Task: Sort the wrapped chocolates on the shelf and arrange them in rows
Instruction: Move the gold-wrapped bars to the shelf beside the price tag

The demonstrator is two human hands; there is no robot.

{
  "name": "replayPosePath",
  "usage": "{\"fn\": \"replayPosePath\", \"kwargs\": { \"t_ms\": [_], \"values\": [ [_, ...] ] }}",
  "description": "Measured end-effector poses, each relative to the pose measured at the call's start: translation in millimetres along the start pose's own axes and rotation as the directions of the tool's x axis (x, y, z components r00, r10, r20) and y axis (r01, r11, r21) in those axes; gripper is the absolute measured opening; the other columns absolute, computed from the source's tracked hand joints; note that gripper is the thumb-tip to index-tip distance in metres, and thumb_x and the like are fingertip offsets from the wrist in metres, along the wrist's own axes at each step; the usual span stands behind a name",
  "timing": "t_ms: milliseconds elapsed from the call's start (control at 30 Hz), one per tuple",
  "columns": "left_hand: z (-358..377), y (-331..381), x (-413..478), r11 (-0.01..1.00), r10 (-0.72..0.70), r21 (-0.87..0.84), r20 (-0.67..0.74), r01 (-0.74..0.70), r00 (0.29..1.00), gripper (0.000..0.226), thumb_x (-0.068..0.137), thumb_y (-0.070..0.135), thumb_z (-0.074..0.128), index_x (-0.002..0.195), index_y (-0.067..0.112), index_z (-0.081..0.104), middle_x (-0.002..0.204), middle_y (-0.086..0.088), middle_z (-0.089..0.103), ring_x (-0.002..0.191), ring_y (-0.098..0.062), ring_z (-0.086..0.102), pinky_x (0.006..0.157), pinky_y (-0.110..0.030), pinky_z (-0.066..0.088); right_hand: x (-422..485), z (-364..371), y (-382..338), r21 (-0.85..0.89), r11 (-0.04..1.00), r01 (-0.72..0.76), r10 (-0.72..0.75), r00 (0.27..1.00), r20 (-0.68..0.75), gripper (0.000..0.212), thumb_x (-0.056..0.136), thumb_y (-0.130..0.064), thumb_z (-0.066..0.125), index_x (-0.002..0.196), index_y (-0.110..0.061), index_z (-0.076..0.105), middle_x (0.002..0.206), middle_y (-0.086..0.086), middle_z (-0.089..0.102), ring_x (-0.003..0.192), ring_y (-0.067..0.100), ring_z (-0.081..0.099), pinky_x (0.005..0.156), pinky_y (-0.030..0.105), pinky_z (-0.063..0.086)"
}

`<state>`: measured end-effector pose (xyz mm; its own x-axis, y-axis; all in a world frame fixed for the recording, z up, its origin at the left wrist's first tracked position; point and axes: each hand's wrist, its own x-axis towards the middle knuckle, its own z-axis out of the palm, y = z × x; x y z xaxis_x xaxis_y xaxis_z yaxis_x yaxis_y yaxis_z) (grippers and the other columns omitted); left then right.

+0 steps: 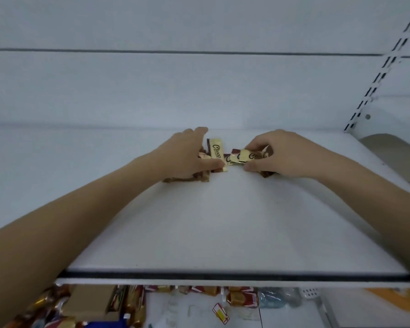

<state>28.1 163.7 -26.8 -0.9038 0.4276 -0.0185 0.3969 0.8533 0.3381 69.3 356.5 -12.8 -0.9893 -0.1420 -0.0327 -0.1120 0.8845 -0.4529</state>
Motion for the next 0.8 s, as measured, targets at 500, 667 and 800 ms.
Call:
{"fn": "replayPosePath", "kwargs": {
  "t_ms": [500,667,800],
  "values": [
    [-27,-8,-1,0.417,-0.104,-0.908,-0.102,-0.05,0.989,0.029,0.084,-0.004,0.038,0.092,0.016,0.058,0.085,-0.002,0.058,0.059,-0.01,0.055,0.057,-0.023,0.046,13,13,7,-0.403,0.91,0.099,-0.158,0.981,-0.114,0.023,0.088,-0.025,0.045,0.105,-0.011,0.053,0.1,0.004,0.05,0.09,0.024,0.05,0.073,0.034,0.043],
    [-36,-16,-3,0.572,-0.087,-0.819,-0.109,-0.04,0.99,0.021,0.091,0.031,0.052,0.079,0.015,0.046,0.055,0.006,0.048,0.042,-0.01,0.041,0.046,-0.024,0.033,18,18,8,-0.378,0.919,0.115,-0.211,0.951,-0.225,0.025,0.098,-0.03,0.033,0.089,-0.009,0.043,0.08,0.003,0.043,0.079,0.027,0.05,0.061,0.034,0.033],
    [-48,-28,-15,0.955,0.037,-0.289,-0.12,-0.071,0.992,0.046,0.068,0.061,0.06,0.079,0.019,0.046,0.049,0.008,0.052,0.036,-0.009,0.043,0.037,-0.017,0.034,11,3,-1,0.357,0.928,0.103,-0.035,0.981,-0.193,0.025,0.097,-0.028,0.04,0.086,-0.008,0.052,0.069,0.001,0.061,0.05,0.002,0.057,0.05,0.02,0.043]
  ]
}}
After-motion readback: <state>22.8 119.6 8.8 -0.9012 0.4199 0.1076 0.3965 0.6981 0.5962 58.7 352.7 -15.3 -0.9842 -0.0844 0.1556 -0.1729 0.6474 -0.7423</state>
